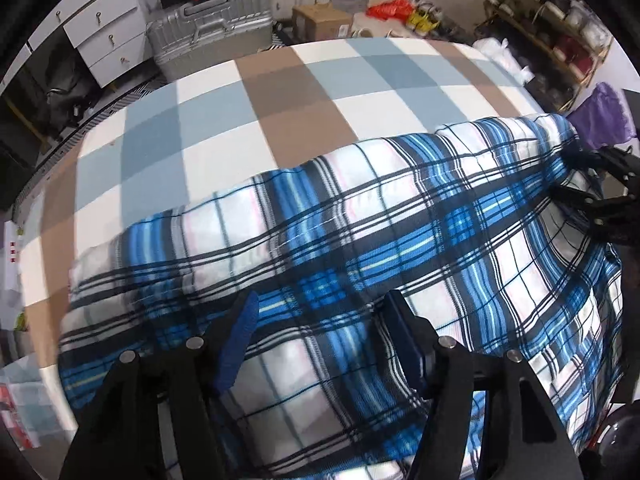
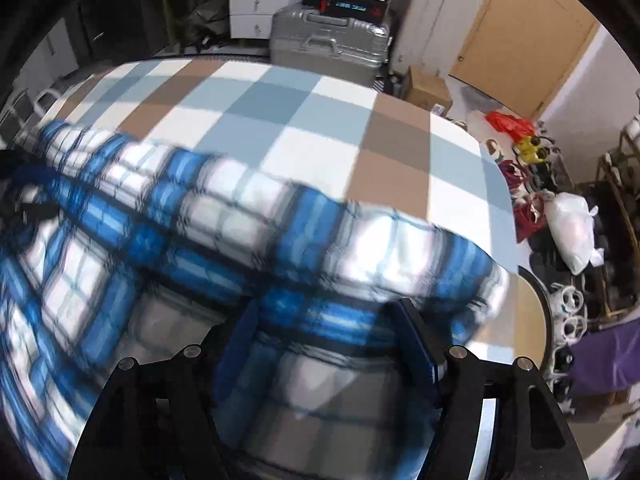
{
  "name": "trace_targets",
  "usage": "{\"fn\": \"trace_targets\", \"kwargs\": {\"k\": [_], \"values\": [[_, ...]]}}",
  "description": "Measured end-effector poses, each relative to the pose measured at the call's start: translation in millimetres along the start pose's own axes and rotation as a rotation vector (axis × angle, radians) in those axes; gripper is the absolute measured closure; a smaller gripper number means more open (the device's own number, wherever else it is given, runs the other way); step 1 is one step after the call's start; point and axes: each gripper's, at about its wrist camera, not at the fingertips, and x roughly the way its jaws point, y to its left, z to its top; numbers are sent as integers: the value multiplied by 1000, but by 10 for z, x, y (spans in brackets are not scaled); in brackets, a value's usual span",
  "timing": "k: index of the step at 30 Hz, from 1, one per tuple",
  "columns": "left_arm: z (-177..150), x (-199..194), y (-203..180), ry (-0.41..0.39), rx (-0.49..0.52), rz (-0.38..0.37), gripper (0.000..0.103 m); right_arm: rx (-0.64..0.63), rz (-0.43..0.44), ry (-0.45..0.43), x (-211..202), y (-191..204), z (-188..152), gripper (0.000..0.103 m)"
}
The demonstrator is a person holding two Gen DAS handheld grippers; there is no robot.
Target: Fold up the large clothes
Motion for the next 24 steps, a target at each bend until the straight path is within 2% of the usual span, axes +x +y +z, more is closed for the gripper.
{"fn": "trace_targets", "kwargs": {"k": [1,2,4,6,7,9,10,11,14,17,18,20,22,24], "values": [[52,-75,-15,-24,-20,-20,43,-8,-4,6,-42,-20,5,34],[110,-176,-57,-73,-35,-71,43,0,-7,-2,-84,-35,25,34],[157,-164,-199,-101,-32,-99,43,67,20,-92,-229,-111,124,32],[122,89,-272,-1,-36,-25,43,152,18,-125,-226,-180,207,30],[78,187,-255,39,-44,-7,43,179,15,-94,-134,-196,199,29],[-3,127,-231,-9,-33,-9,43,143,-33,12,99,-170,110,29],[-67,94,-181,-2,-54,6,43,119,-38,20,129,-147,22,30],[-111,60,-129,2,-76,9,43,126,-30,-24,54,-166,-71,29],[-290,-165,4,-39,-131,-24,43,140,-25,-2,-81,-257,-263,29],[-515,-120,52,-26,-121,3,43,221,16,-96,-373,-313,-444,28],[-602,-66,65,-18,-118,16,43,228,9,-83,-366,-290,-527,24],[-696,-111,50,-25,-127,26,42,221,-30,50,-159,-198,-648,24],[-777,-134,77,21,-184,7,43,266,-35,17,-251,-149,-753,25],[-901,-303,74,2,-213,-10,43,295,-25,18,-414,-95,-840,26]]}}
